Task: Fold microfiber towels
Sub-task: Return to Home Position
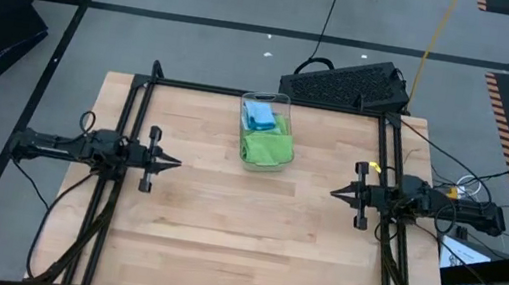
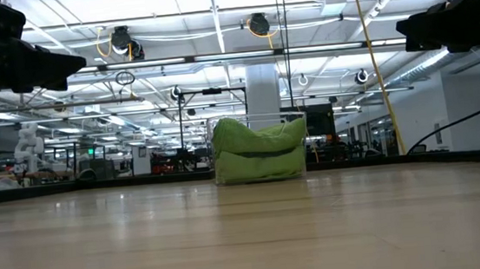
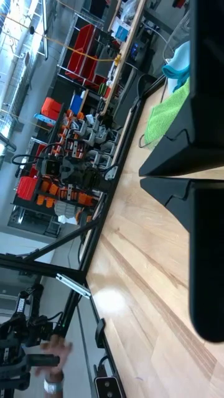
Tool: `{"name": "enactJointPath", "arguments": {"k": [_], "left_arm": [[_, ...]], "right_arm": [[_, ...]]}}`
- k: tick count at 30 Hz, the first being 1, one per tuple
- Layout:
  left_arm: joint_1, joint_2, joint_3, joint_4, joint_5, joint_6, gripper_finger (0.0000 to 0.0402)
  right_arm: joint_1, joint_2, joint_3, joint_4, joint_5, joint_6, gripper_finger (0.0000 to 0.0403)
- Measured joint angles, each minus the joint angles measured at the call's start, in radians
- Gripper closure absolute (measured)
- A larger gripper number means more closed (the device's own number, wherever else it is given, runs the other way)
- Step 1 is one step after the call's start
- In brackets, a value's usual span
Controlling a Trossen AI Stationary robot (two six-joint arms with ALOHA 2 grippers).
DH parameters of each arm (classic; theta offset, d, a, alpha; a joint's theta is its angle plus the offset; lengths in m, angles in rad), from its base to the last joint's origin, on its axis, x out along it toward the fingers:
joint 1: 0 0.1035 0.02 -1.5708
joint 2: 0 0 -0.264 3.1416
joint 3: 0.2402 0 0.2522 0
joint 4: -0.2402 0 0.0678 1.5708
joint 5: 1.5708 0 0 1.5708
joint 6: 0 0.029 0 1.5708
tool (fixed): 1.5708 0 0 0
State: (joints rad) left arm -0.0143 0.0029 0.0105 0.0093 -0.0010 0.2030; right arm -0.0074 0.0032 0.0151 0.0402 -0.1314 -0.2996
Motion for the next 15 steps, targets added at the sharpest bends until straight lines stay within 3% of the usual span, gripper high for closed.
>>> {"name": "enactJointPath", "arguments": {"k": [15], "left_arm": [[0.000, 0.000, 0.000, 0.002, 0.000, -0.003, 0.0369]], "right_arm": [[0.000, 0.000, 0.000, 0.000, 0.000, 0.000, 0.0397]]}}
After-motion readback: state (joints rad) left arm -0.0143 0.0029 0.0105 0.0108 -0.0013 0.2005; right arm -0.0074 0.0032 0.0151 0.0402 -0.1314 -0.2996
